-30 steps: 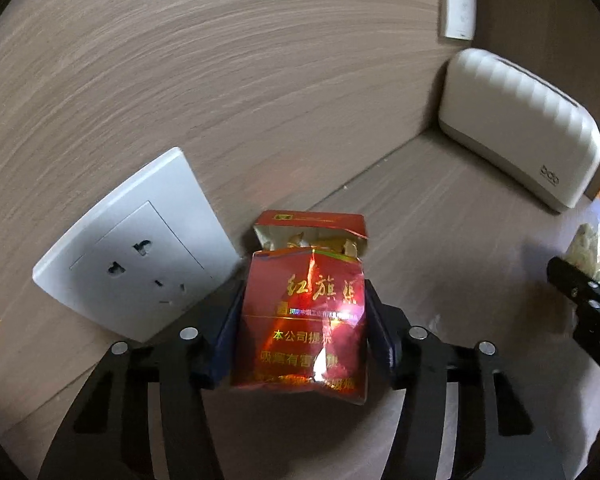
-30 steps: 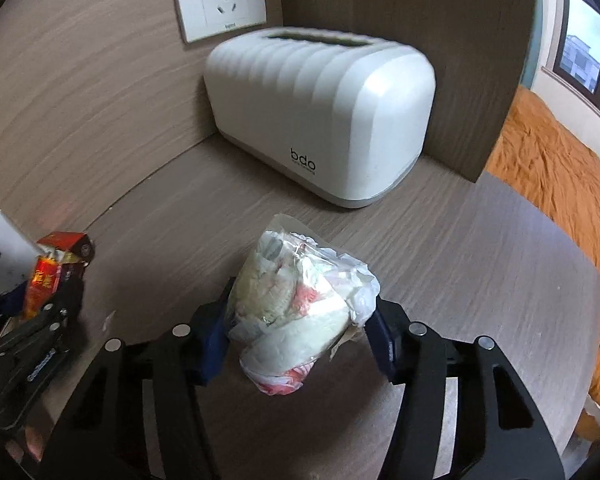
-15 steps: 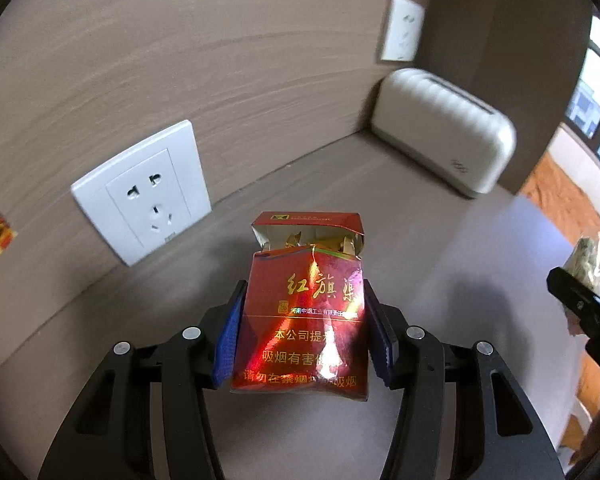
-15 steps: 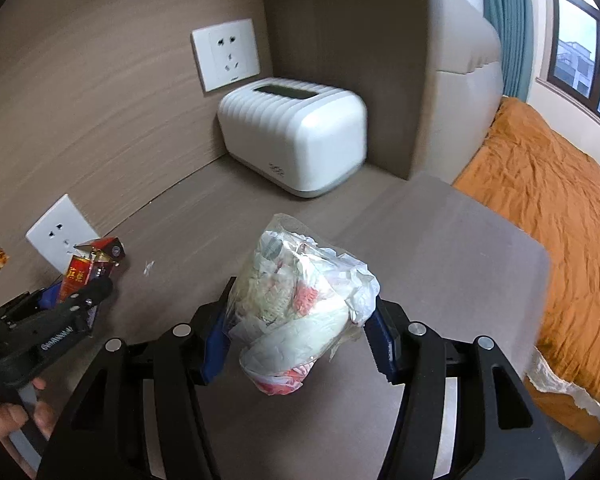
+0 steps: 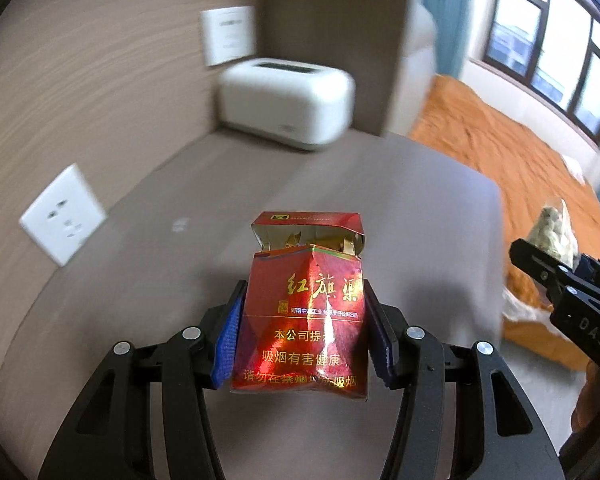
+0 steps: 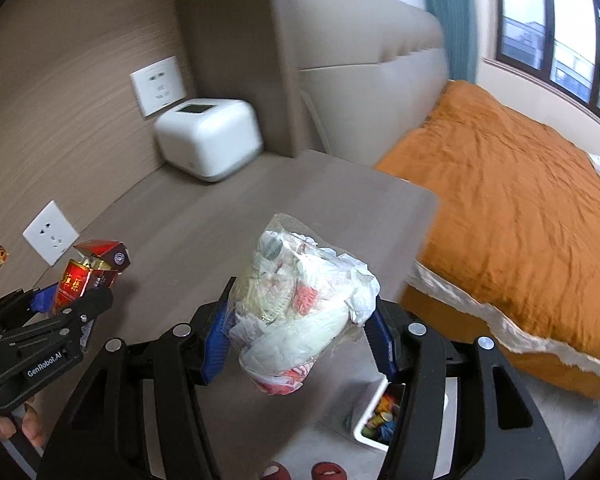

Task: Collect trash
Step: 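Carry the pack and plastic bag to the white bin and release them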

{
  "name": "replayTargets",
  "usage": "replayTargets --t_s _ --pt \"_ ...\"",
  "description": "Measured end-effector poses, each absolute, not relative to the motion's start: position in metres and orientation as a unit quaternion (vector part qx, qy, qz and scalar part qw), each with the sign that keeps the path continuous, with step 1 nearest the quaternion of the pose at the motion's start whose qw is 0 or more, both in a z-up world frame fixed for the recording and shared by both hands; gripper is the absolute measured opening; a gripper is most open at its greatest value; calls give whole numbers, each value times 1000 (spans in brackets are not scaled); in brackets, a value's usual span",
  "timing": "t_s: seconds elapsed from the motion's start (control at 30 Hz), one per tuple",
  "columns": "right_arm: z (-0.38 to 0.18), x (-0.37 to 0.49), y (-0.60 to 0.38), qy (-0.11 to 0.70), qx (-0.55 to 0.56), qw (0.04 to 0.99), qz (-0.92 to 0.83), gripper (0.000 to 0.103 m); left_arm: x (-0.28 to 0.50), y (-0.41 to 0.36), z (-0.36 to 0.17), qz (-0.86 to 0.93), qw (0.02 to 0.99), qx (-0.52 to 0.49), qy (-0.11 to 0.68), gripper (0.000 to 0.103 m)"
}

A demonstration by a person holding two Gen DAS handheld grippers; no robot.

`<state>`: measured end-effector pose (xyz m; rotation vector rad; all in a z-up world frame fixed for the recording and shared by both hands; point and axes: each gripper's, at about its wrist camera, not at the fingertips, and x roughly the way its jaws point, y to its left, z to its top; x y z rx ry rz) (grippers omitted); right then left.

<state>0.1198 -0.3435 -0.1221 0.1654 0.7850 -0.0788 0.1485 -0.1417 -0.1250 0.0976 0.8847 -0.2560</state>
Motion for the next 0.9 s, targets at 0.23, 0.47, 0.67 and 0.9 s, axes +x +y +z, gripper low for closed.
replayTargets --t_s 0.23,0.47,0.67,0.9 --pt "-134 78 -400 393 104 908 -97 59 125 -222 -135 -201 879 87 423 53" --pt "-155 39 -457 411 136 889 -148 59 96 -291 -147 -266 858 126 422 53" --pt "-178 19 -488 425 156 874 -178 59 72 -344 -178 -305 830 161 438 53" --pt "-229 5 -520 455 180 847 -207 59 57 -391 -246 -328 789 195 481 53"
